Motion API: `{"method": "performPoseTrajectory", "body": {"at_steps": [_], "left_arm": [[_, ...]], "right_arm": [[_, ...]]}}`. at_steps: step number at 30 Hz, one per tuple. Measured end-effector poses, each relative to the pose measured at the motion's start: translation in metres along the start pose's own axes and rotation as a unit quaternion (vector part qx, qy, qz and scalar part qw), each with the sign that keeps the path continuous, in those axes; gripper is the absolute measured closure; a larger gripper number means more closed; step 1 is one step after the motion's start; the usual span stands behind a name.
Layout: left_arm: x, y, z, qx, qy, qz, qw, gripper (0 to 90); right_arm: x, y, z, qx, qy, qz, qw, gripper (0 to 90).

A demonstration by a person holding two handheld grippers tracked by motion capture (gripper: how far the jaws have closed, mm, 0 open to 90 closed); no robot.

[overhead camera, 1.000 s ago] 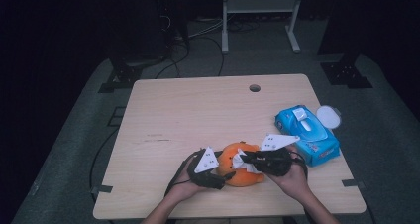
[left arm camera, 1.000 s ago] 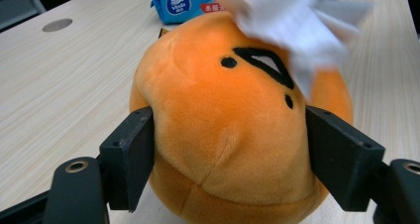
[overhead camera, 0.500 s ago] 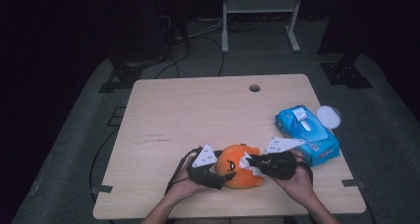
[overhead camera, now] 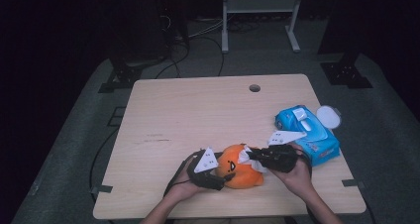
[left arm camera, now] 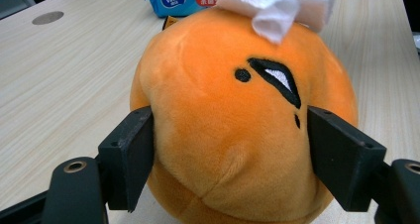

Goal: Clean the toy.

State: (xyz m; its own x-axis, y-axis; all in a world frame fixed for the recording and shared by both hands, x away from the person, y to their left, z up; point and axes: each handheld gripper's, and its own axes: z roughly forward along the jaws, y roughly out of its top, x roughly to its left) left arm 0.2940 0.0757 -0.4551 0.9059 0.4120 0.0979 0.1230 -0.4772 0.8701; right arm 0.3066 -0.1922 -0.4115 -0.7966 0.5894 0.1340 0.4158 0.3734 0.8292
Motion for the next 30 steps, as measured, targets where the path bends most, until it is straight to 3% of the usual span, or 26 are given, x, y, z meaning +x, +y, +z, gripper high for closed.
{"method": "performPoseTrajectory", "body": {"at_steps": [2,3,6,9,11,14,19,21,25,28,30], "left_arm": [[0.001,0.002,-0.001,-0.001,-0.006,-0.008,0.9999,22.9],[0.003,0.006,-0.004,-0.003,-0.012,-0.023,0.9997,19.5],[0.003,0.012,-0.005,-0.026,-0.012,-0.042,0.9987,12.8],[0.000,0.011,-0.003,-0.018,-0.007,-0.022,0.9996,17.3],[0.003,0.008,-0.004,-0.012,-0.011,-0.019,0.9997,21.6],[0.007,0.004,-0.004,-0.011,-0.011,-0.021,0.9997,24.6],[0.012,0.000,-0.006,-0.008,-0.019,-0.035,0.9992,25.4],[0.013,0.002,-0.008,-0.009,-0.027,-0.038,0.9989,23.3],[0.014,0.010,-0.013,-0.049,-0.019,-0.036,0.9980,15.9],[0.012,0.008,-0.009,-0.038,-0.019,-0.024,0.9988,21.7],[0.013,0.006,-0.009,-0.031,-0.022,-0.031,0.9988,25.1]], "right_arm": [[-0.001,-0.004,-0.003,0.002,-0.003,0.005,1.0000,81.6],[0.000,-0.005,-0.004,0.003,-0.004,0.006,1.0000,81.7],[0.009,-0.006,-0.004,0.002,-0.010,-0.007,0.9999,81.9],[0.023,-0.001,-0.002,0.002,0.000,-0.026,0.9997,81.7],[0.028,0.000,0.000,0.004,-0.004,-0.042,0.9991,81.7],[0.020,-0.001,-0.002,0.003,0.000,-0.032,0.9995,81.7],[0.000,-0.010,-0.008,0.013,-0.018,-0.008,0.9997,81.8],[-0.003,-0.012,-0.010,0.010,-0.015,0.004,0.9998,81.8],[0.009,-0.006,-0.005,0.004,-0.015,-0.015,0.9998,81.7],[0.017,-0.002,-0.003,-0.001,-0.009,-0.029,0.9995,81.6],[0.016,-0.003,-0.003,0.001,-0.011,-0.031,0.9995,81.4]]}}
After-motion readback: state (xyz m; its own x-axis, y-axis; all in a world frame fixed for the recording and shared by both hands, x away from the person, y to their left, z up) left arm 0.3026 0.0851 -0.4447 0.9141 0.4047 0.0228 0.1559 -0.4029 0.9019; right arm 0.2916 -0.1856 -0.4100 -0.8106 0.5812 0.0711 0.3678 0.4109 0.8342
